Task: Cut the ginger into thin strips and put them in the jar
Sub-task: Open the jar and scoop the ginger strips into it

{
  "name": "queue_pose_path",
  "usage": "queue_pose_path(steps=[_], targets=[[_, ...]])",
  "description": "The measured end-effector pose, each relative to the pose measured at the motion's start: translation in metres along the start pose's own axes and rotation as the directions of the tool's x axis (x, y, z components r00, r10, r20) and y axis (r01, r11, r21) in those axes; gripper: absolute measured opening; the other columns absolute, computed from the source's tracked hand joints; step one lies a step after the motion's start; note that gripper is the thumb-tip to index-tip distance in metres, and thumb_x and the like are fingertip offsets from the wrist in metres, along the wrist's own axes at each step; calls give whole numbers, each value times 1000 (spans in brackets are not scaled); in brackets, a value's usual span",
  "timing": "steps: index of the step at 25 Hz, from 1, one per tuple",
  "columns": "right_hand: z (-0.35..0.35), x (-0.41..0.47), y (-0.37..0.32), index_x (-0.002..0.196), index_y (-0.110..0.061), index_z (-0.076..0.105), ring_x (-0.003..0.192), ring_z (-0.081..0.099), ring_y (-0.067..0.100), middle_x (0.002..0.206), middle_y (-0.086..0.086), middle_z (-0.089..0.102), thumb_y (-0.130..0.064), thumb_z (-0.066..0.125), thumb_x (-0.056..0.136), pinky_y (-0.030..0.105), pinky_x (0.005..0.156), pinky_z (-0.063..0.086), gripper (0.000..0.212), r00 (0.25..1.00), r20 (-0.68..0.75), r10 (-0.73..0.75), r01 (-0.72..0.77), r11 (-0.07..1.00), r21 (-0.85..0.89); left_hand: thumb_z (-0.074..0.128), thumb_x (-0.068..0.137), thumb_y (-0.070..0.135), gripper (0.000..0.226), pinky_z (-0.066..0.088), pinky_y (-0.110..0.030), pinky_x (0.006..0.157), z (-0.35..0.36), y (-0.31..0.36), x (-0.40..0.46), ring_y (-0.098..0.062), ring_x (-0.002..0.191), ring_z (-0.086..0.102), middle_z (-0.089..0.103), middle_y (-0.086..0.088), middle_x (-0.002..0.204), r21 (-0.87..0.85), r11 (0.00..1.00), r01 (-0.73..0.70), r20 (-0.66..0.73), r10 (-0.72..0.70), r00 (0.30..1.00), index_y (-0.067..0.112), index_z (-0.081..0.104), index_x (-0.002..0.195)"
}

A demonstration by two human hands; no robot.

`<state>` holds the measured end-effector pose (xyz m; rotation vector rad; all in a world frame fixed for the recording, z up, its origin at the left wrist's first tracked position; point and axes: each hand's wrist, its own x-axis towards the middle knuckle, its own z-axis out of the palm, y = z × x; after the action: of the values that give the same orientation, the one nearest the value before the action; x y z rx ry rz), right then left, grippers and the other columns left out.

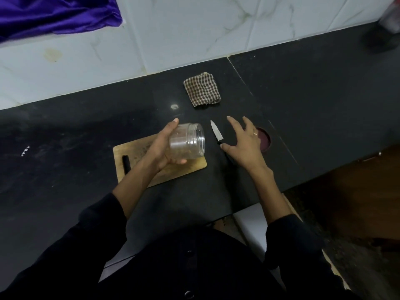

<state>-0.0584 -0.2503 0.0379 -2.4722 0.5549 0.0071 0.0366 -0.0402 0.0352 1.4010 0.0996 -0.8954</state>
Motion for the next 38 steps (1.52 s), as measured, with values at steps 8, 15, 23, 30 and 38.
queue_pose_path(steps=[8,15,23,30,38], targets=[[69,-39,-114,153,-27,24,137,38,13,150,-4,36,-50,80,75,37,113,38,99,941,275,-196,30,861,509,36,91,68,61,54,-40,69,-61,-16,-53,-25,99,65,68,-9,117,-100,991,-88,-12,87,996,23,62,124],[105,-47,-153,150,-31,30,135,37,16,150,1,35,-43,87,68,35,107,39,100,961,199,-192,97,907,409,50,96,41,53,40,-38,107,-138,-36,-91,-4,123,48,45,6,142,276,903,-328,-140,375,916,24,37,144],[122,-45,-180,152,-33,21,137,37,23,152,6,31,-36,86,71,39,109,37,104,925,260,-276,234,955,183,85,58,47,114,34,-40,110,-142,-47,-77,-16,136,34,31,5,149,726,569,-386,59,507,860,25,19,148],[84,-18,-110,139,-11,54,126,52,25,136,13,52,5,65,83,27,103,39,59,989,117,-85,64,983,172,92,55,40,91,46,-26,96,-151,-60,-59,-1,118,51,50,20,126,612,649,-451,-87,622,778,32,41,129],[97,6,-70,140,-8,50,124,49,34,134,17,48,-8,65,86,36,102,41,57,978,204,47,-31,996,-82,91,55,39,95,38,-11,93,-146,-59,-53,10,116,47,47,24,126,619,677,-398,-107,574,812,39,33,130]])
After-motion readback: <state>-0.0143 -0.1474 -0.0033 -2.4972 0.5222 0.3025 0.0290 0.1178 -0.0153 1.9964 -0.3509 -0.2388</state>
